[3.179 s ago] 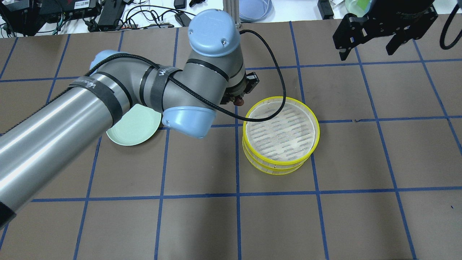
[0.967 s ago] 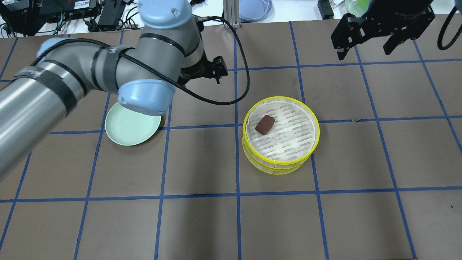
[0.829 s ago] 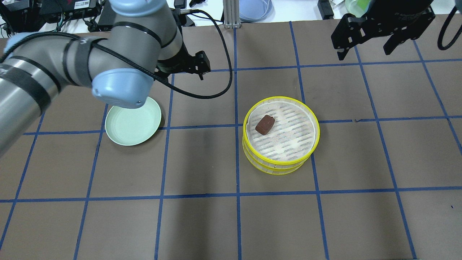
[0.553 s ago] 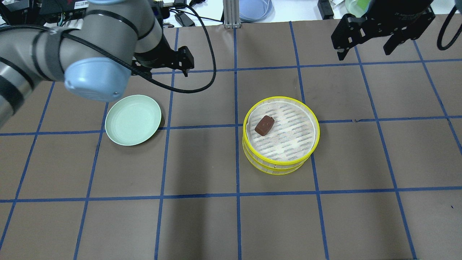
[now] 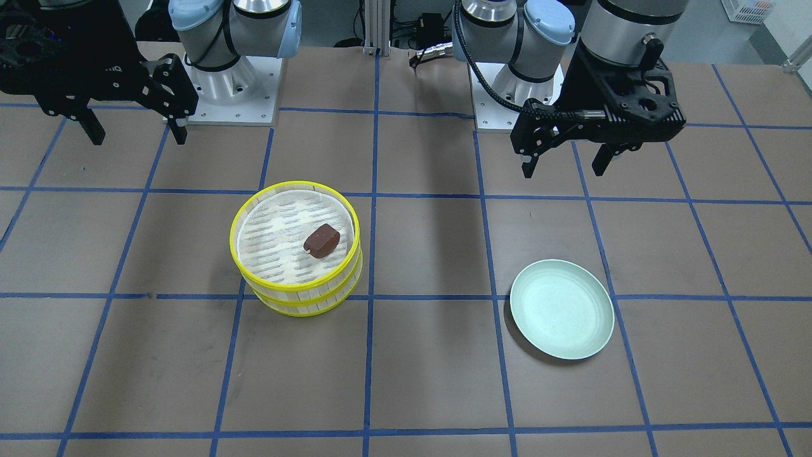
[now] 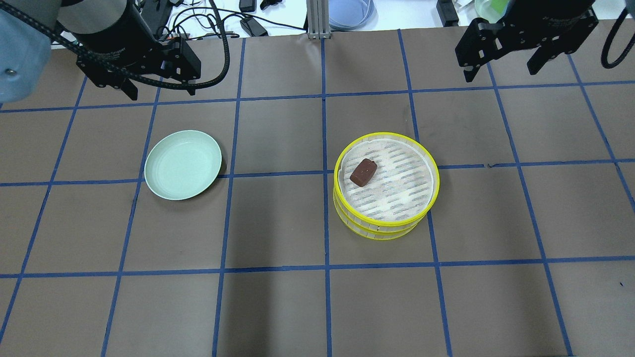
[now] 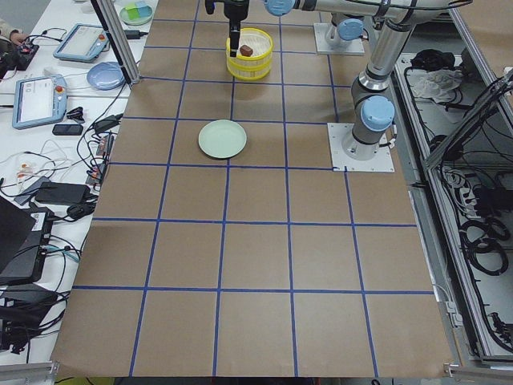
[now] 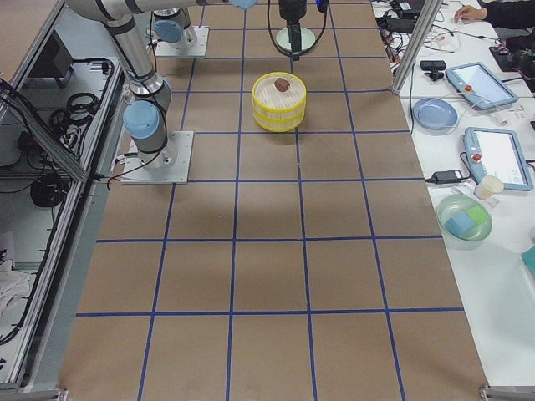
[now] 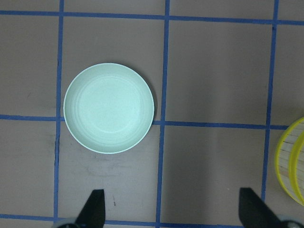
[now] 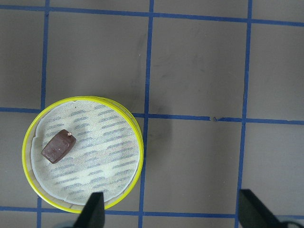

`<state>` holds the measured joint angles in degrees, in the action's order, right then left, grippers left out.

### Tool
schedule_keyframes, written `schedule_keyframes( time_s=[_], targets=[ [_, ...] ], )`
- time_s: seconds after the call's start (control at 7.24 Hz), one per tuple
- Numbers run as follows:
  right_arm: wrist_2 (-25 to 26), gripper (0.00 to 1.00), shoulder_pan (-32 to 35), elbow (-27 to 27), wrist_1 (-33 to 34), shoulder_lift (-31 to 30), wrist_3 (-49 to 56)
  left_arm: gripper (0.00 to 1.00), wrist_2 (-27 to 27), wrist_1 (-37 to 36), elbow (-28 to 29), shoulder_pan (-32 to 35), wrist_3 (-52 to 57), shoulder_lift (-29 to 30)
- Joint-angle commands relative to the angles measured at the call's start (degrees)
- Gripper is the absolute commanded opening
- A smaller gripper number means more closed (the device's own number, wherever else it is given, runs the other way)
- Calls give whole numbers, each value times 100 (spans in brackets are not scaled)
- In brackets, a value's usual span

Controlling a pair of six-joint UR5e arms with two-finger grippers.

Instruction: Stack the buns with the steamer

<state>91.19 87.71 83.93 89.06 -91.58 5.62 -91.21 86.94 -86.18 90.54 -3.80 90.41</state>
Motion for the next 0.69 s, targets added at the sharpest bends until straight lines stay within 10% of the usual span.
schedule_keyframes(
  time_s=[0.0,0.55],
  targets=[
    [-5,100,0,0,-2,0,9,100,15,25,-22,-28,2,12],
    [-5,100,0,0,-2,0,9,100,24,7,-30,-10,2,38]
  ],
)
